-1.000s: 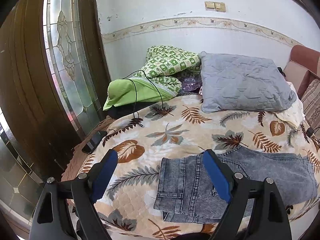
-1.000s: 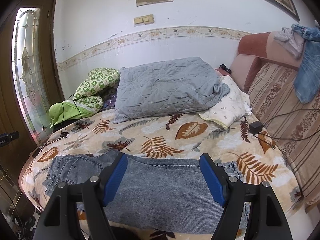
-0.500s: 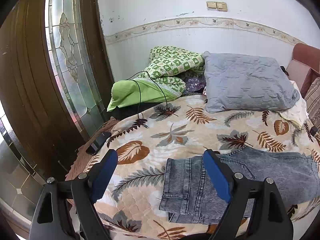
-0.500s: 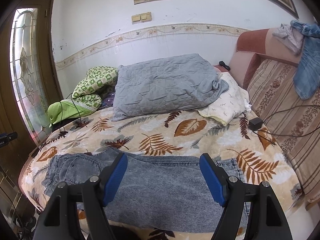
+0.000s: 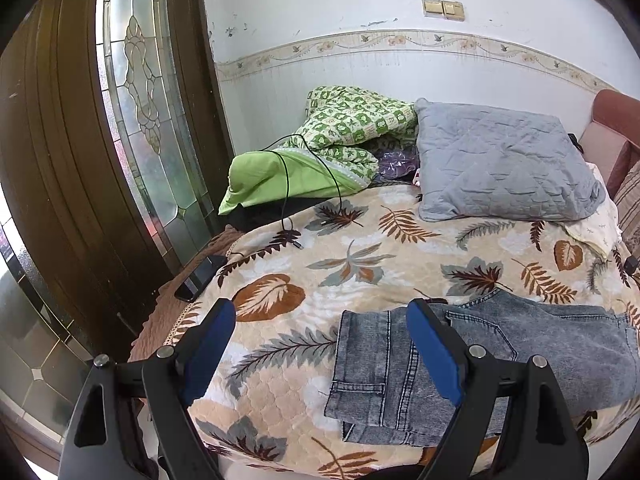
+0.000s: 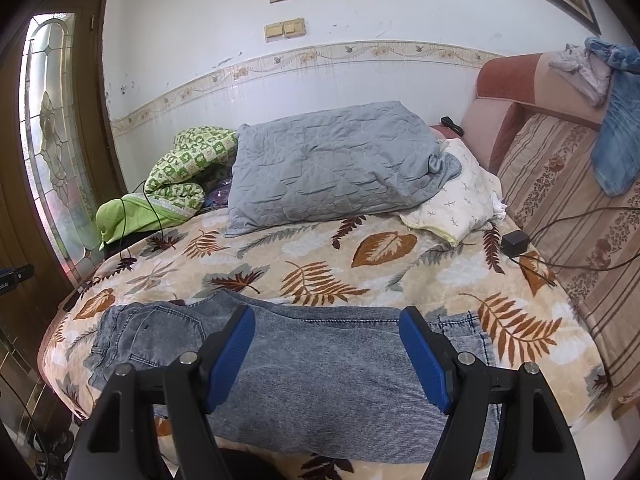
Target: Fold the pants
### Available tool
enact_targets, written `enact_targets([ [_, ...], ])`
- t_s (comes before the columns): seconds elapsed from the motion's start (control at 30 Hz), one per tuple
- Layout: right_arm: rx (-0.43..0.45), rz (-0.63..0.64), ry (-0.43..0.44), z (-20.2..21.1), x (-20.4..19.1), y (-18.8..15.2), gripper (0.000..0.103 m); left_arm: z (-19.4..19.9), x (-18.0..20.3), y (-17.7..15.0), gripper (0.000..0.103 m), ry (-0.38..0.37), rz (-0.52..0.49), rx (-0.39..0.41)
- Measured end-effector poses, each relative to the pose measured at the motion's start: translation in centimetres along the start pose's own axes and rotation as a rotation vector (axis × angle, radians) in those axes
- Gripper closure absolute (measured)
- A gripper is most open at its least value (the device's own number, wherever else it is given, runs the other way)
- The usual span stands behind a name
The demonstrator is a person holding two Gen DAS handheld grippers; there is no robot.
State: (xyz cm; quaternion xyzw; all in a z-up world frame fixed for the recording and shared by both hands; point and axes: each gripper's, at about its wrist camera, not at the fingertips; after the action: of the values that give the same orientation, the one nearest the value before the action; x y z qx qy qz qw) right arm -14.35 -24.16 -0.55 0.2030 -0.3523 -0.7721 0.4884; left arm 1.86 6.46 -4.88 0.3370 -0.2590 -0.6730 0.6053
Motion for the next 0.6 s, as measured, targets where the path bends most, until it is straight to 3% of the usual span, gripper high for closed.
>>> enact_targets([
  [0.6,-0.011,-0.006,-0.005,-0.44,0.1,-0.38,0.026,-0.51,-0.32,-0.36,0.016,0.01,0.011,-0.014],
])
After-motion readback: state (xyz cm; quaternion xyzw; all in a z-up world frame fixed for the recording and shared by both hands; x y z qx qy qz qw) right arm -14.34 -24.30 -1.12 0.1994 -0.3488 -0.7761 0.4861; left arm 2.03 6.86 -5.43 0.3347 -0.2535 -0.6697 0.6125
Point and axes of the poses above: each gripper's, at about its wrist camera, not at the fingertips, and z roughly against the way its jaws point, x to its right, y to its top, and after that the axes turned 5 degrees about -x, right-handed
